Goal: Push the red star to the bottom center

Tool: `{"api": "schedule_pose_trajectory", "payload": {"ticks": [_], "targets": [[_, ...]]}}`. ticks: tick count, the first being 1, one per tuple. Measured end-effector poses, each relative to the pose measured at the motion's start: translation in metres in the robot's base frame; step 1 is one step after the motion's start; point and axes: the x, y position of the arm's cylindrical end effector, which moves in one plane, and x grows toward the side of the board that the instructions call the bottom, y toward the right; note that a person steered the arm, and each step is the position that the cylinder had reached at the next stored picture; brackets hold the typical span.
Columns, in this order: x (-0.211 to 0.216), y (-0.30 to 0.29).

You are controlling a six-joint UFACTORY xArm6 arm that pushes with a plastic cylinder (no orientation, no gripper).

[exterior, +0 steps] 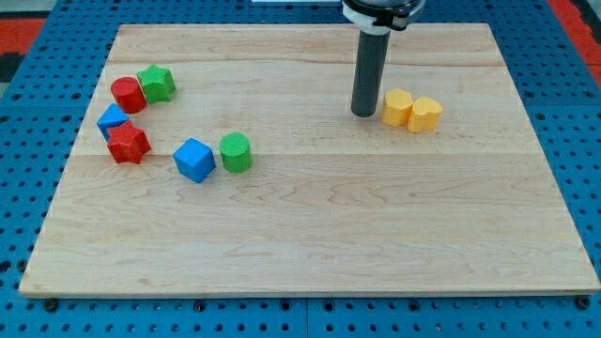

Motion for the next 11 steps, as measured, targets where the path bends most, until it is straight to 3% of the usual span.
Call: {"api": "schedule_pose_trajectory", "payload": {"ticks": [4,6,7,8,11], "targets": [[-0.060,-0.153],[-0.096,-0.289],[-0.069,-0.336],[-0.005,-0.353],[0.004,-0.384]]}}
